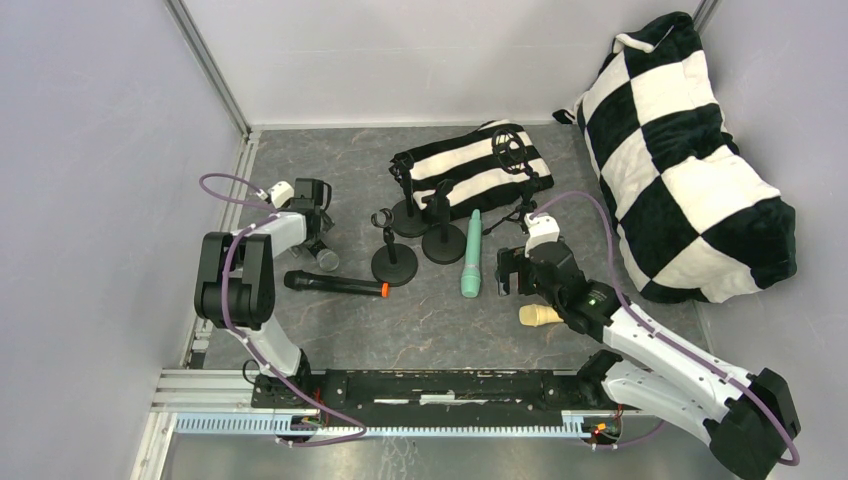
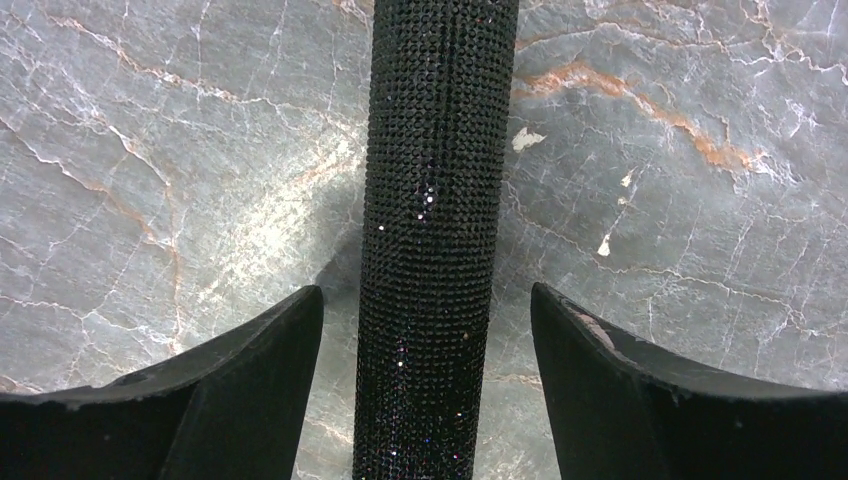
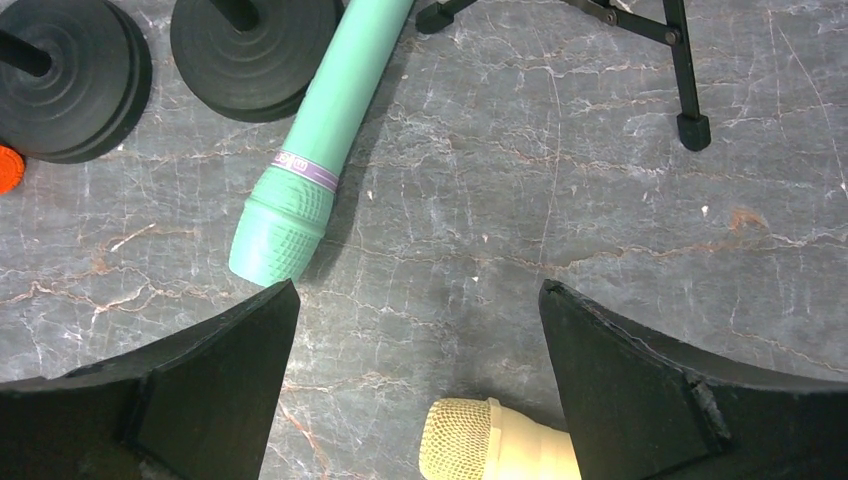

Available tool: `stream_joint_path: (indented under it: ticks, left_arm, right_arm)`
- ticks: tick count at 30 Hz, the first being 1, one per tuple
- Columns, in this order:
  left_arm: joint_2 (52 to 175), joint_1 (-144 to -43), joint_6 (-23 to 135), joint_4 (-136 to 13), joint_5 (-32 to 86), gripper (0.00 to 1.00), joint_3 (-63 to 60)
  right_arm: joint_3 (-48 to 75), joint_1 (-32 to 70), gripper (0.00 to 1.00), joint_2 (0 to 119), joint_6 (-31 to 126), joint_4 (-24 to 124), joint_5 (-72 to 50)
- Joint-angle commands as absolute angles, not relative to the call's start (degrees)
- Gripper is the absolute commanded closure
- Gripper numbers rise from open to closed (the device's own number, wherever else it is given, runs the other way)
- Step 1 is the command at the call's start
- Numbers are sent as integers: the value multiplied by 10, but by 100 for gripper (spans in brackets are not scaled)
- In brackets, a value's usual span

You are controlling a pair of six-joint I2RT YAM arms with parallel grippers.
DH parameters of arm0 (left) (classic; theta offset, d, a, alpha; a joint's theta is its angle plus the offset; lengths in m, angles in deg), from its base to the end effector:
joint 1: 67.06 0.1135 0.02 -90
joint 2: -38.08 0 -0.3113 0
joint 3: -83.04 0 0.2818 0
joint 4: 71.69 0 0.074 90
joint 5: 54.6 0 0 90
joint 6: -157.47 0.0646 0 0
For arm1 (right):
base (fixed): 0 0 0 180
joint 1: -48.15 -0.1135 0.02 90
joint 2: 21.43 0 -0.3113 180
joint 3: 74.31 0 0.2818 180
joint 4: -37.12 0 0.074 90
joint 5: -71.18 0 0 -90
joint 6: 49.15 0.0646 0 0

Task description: Attach the microphones to the stand

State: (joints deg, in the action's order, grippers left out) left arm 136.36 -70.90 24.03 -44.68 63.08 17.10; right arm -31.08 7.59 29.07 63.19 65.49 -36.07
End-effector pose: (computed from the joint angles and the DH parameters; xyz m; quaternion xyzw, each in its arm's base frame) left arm 0.3710 0.0052 0.1579 -0.3767 0.8597 0.1084 0.3276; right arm 0.1734 0.1232 0.2390 -0.0716 0.8793 0.1218 0.4549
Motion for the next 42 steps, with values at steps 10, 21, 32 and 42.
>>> stream_joint_path:
  ticks: [10,21,32,42]
  left_arm:
    - [1335,-707,236,-512,583,67,193]
    - [1129,-706,296,-503,544,98,176]
    - [835,-707,327,-579,300,98,199]
    - [758,-709,274,-675,94,98,179]
  right_arm:
    - [-294,74,2,252,616,666,-408]
    - [-269,74,2,187,586,660,-426]
    - [-225,74,2,126,518,541,-214]
    - [-119,55,10,279,637,411,17]
